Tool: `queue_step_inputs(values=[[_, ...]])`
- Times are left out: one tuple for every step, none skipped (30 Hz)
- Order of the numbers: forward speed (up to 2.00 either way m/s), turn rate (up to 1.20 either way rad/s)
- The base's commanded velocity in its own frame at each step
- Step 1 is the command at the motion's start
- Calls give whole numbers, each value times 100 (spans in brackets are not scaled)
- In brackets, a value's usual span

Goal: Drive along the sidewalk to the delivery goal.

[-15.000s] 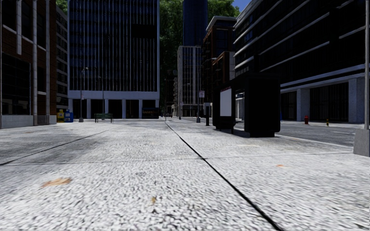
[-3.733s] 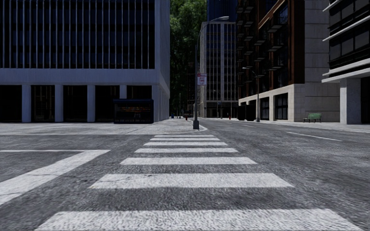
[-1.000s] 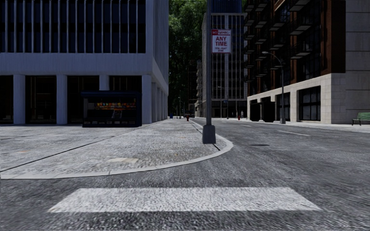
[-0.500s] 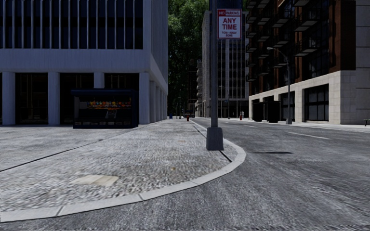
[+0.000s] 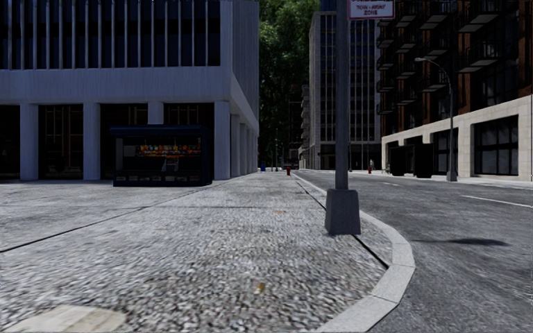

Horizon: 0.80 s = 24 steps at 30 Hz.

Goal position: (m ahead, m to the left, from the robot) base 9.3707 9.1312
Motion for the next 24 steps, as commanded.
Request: queue_step_inputs(values=[[200, 68], [200, 68], [200, 68], [200, 68], [200, 68], [200, 68], [200, 68], [200, 68], [200, 68], [200, 68], [200, 68], [200, 68], [200, 68], [200, 68], [200, 68], [200, 68], [200, 68], [200, 67], [200, 67], [200, 67], [200, 67], [200, 67], [200, 67], [200, 67]])
